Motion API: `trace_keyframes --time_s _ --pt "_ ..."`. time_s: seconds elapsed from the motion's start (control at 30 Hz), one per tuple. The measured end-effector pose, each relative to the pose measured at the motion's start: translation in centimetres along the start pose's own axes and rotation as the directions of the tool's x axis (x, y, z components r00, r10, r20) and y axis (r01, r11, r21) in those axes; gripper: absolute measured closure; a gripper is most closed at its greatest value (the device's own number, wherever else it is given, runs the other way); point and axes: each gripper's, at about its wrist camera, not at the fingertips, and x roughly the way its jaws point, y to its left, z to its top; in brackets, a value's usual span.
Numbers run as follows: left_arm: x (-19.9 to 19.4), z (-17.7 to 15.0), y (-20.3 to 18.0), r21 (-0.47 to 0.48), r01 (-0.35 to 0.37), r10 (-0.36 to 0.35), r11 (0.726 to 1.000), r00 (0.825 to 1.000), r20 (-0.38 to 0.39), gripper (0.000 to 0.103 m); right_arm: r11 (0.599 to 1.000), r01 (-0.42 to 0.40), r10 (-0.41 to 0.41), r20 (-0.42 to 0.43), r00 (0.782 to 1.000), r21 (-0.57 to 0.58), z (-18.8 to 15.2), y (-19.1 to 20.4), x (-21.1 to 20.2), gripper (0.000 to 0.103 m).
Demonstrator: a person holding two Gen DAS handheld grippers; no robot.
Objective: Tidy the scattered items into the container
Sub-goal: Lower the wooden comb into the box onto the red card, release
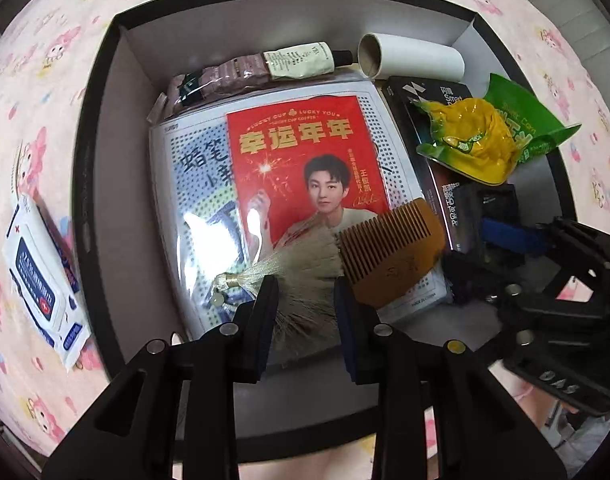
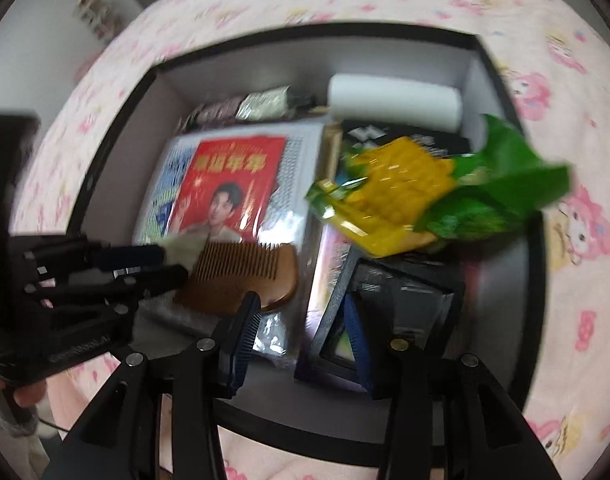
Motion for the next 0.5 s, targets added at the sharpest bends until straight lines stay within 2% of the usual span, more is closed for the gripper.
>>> trace_keyframes --time_s 0.07,0.13,0.27,0.33,0.4,0.5 --pt "-0.6 -0.6 -0.1 0.025 0.021 -0.02 0.999 1.0 -0.004 0.073 0.999 0.013 -0.013 -0.007 1.0 -0.05 -0.1 0.7 0.0 0.064" --pt "-0.6 -1.0 -0.3 0.055 0.024 -0.023 0.998 0.999 -0.027 0.064 0.995 0.007 -0.01 -0.021 1.0 -0.096 -0.3 1.2 0.2 0.064" --pt "0.3 -0.7 0.1 0.063 0.006 -0.001 0.998 0.997 -0.077 0.06 0.991 0.016 -0.023 -0.053 0.998 -0.135 0.0 1.8 0.6 0.063" --pt "0.5 -0.4 0.3 0.058 0.031 -0.026 0.998 0.996 -0.084 0.059 0.989 0.032 -0.042 -0.06 0.997 -0.146 0.5 2.1 0.9 0.06" --pt "0.3 0.0 0.7 0.042 0.031 -0.028 0.999 0.998 -0.06 0.059 0.987 0.054 -0.064 -0.061 0.996 -0.153 1.0 2.4 1.2 0.059" --pt "0.0 0.9 1.3 0.007 0.004 -0.004 1.0 1.0 -0.005 0.066 0.991 0.068 -0.074 -0.048 0.996 -0.118 2.2 2.2 1.5 0.058"
